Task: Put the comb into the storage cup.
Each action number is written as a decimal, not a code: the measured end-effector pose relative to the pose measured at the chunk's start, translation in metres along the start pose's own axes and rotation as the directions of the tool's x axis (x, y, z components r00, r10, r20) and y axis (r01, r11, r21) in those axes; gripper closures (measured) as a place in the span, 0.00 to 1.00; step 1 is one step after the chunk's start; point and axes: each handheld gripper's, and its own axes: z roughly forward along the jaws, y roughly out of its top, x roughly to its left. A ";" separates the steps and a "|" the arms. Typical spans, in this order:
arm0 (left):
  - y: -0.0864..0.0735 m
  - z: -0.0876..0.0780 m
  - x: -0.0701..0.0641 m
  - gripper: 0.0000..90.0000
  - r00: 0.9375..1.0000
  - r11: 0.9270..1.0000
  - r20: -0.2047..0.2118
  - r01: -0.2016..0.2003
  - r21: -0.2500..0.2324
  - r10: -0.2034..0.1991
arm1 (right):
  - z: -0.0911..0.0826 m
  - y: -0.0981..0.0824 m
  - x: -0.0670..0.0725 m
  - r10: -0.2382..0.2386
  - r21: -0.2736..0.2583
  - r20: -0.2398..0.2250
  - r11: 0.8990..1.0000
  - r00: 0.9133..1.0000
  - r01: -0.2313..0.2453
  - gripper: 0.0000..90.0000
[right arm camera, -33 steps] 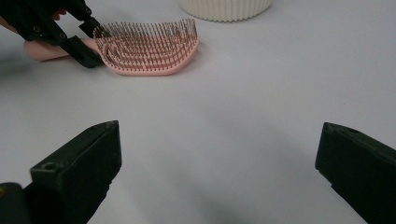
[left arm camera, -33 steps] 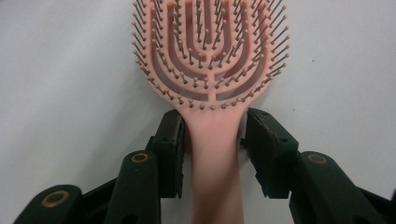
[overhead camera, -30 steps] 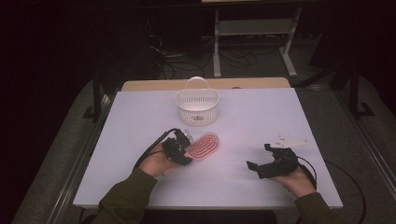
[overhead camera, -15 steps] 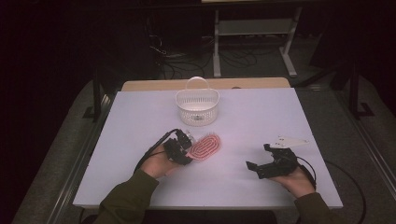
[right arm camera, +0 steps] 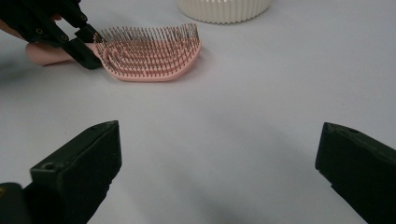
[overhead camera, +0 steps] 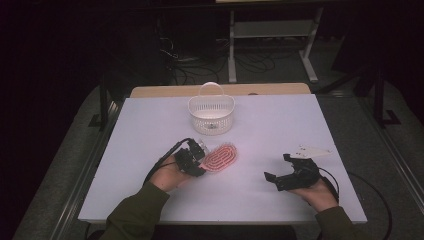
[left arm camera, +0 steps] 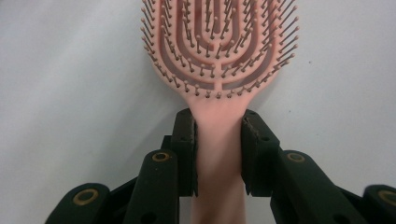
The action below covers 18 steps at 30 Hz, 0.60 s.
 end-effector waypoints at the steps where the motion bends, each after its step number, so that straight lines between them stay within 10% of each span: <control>1: 0.000 0.000 0.000 0.78 1.000 1.000 0.003 -0.001 0.000 0.001 | 0.000 0.000 0.000 0.000 0.000 0.001 1.000 1.000 0.000 0.00; 18: -0.004 -0.011 0.005 0.78 1.000 0.998 0.013 0.000 -0.065 0.001 | 0.000 0.000 -0.001 -0.005 0.004 0.003 1.000 1.000 0.005 0.00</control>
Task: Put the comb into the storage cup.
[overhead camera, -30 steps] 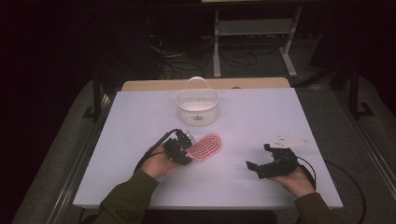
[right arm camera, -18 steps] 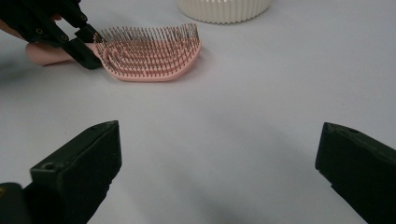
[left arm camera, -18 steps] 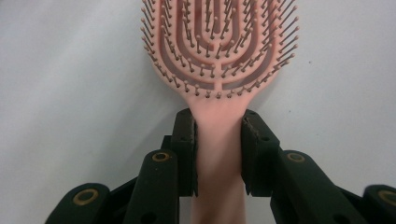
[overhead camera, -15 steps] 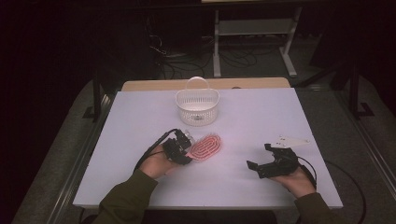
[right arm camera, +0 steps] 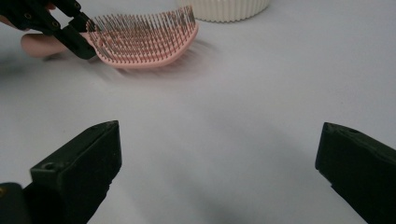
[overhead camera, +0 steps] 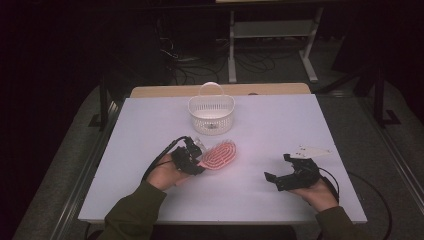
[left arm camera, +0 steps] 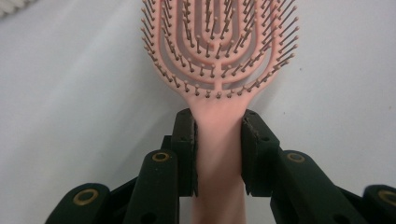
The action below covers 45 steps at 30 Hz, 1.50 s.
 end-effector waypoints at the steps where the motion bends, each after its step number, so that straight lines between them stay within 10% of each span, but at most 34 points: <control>1: 0.000 -0.001 0.000 0.78 1.000 1.000 0.001 0.003 -0.007 -0.003 | 0.000 0.000 0.000 0.000 0.000 0.000 1.000 1.000 0.000 0.00; 19: -0.004 -0.016 0.008 0.78 0.999 0.991 0.043 0.009 -0.134 -0.003 | -0.001 0.000 0.000 -0.003 0.001 0.004 1.000 1.000 0.003 0.00; 45: -0.010 -0.036 0.005 0.78 1.000 0.936 -0.016 -0.029 -0.352 0.025 | -0.001 0.000 -0.001 0.002 -0.004 0.005 1.000 1.000 -0.002 0.00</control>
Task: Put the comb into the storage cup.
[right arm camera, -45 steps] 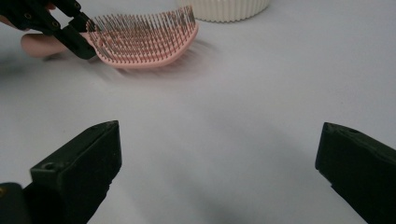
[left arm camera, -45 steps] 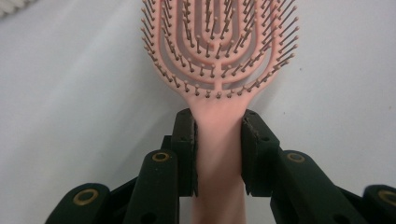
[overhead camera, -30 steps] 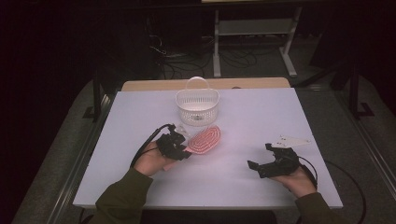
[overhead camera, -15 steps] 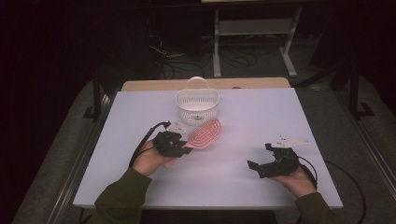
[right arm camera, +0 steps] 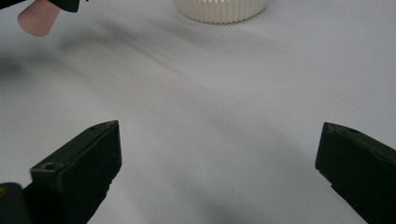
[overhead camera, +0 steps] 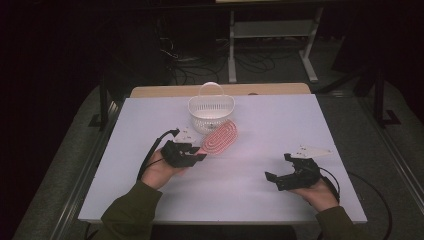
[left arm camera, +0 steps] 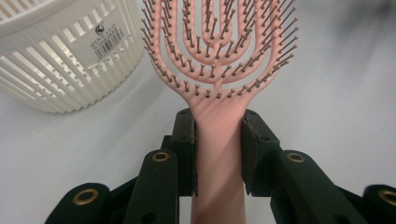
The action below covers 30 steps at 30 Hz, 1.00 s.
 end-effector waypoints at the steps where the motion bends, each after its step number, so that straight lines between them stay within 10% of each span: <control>1: 0.000 0.000 0.000 0.78 1.000 1.000 -0.003 0.000 -0.005 0.000 | 0.000 0.000 0.000 -0.001 -0.001 0.000 1.000 1.000 0.001 0.00; 15: -0.001 -0.009 -0.004 0.78 1.000 0.991 -0.025 -0.013 -0.130 0.010 | 0.001 0.000 0.000 0.006 -0.001 0.002 1.000 1.000 -0.006 0.00; 30: -0.006 -0.011 -0.004 0.78 1.000 0.959 -0.022 0.002 -0.285 -0.009 | -0.001 0.005 0.001 0.020 -0.031 -0.022 0.999 1.000 -0.021 0.00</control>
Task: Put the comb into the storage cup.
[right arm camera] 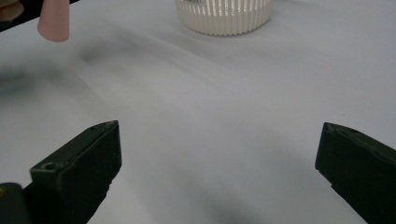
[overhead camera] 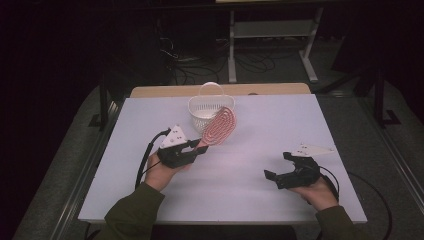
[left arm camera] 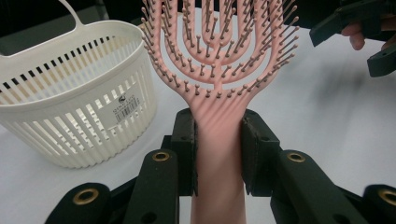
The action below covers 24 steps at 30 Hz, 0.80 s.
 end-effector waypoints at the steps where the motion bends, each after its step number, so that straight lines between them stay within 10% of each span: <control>1: -0.001 0.001 0.000 0.78 1.000 1.000 0.004 0.007 -0.003 -0.007 | 0.000 0.001 0.000 -0.002 -0.002 -0.002 1.000 1.000 0.002 0.00; 24: -0.004 0.003 0.000 0.78 1.000 1.000 0.024 0.010 -0.030 -0.009 | 0.007 0.036 0.009 -0.015 -0.036 -0.051 0.999 0.999 0.013 0.00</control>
